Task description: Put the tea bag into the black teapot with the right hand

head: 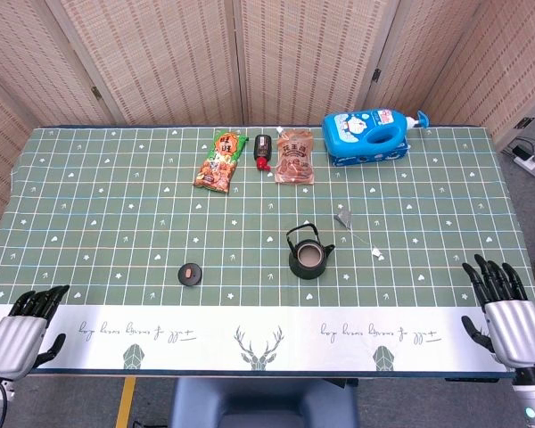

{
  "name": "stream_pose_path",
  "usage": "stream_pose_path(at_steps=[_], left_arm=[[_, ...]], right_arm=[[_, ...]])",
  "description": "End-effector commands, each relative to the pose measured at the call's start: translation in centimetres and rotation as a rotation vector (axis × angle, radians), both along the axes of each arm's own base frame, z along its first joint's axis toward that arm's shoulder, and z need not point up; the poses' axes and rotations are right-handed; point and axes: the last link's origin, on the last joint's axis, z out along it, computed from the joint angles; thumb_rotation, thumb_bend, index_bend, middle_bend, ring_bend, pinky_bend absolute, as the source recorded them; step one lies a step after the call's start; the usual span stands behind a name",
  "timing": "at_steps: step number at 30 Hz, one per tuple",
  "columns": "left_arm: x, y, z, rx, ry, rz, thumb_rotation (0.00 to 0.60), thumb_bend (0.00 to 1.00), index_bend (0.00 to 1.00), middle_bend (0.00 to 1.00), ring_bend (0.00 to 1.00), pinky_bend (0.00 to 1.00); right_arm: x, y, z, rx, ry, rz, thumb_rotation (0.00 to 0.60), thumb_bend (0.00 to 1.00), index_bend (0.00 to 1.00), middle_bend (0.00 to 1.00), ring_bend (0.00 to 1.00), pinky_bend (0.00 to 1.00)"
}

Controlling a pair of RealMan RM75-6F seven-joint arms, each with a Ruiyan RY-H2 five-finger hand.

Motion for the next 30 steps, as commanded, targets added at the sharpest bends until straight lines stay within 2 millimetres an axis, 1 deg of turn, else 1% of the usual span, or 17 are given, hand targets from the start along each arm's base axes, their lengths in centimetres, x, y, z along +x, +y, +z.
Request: stream_pose_path(at_steps=[1,6,12,14,18,19,21,23,24,28,30], left_arm=[[0.0,0.1,0.2,0.010,-0.012,0.000,0.600,0.37,0.03,0.09,0.12,0.11],[0.0,0.1,0.4,0.010,-0.020,0.000,0.600,0.37,0.03,0.09,0.12,0.11],[0.1,0.2,0.0,-0.001,-0.022,-0.006,0.600,0.37,0.03,0.09,0.12,0.11],[0.1,0.2,0.0,-0.004,-0.017,-0.003,0.600,0.37,0.03,0.09,0.12,0.11],[0.2,0.2,0.2,0.003,-0.034,-0.002,0.600,0.37,0.03,0.09,0.12,0.11],[0.1,0.3,0.3,0.004,-0.036,-0.002,0.600,0.37,0.03,0.09,0.12,0.11],[0.1,0.3,0.3,0.002,-0.036,-0.002,0.600,0.37,0.03,0.09,0.12,0.11],[0.1,0.3,0.2,-0.003,-0.032,-0.003,0.600,0.37,0.03,0.09,0.12,0.11],[0.1,0.3,0.1,-0.005,-0.029,-0.003,0.600,0.37,0.03,0.09,0.12,0.11],[0.0,0.5,0.2,0.004,-0.032,0.005,0.600,0.37,0.03,0.09,0.12,0.11],[-0.1,0.6,0.3,0.005,-0.037,0.008,0.600,0.37,0.03,0.09,0.12,0.11]], right_arm=[[0.0,0.2,0.3,-0.014,-0.008,-0.002,0.600,0.33,0.00,0.00,0.00,0.00],[-0.1,0.2,0.4,-0.008,-0.015,-0.006,0.600,0.33,0.00,0.00,0.00,0.00],[0.2,0.1,-0.3,0.057,-0.028,0.019,0.600,0.33,0.00,0.00,0.00,0.00],[0.4,-0.3,-0.4,0.085,-0.025,0.031,0.600,0.33,0.00,0.00,0.00,0.00],[1.8,-2.2,-0.4,0.092,0.005,0.086,0.600,0.33,0.01,0.00,0.00,0.00],[2.1,-2.7,-0.4,0.095,0.002,0.100,0.600,0.33,0.03,0.00,0.00,0.00],[2.6,-4.0,-0.6,0.111,-0.002,0.114,0.600,0.33,0.14,0.00,0.00,0.00],[2.9,-5.9,-0.9,0.141,-0.007,0.109,0.600,0.33,0.25,0.00,0.00,0.00],[3.0,-7.0,-1.2,0.158,-0.014,0.103,0.600,0.33,0.28,0.00,0.00,0.00],[3.0,-10.2,-2.1,0.223,-0.030,0.071,0.600,0.33,0.37,0.00,0.00,0.00],[3.2,-11.4,-2.6,0.240,-0.035,0.070,0.600,0.33,0.41,0.00,0.00,0.00]])
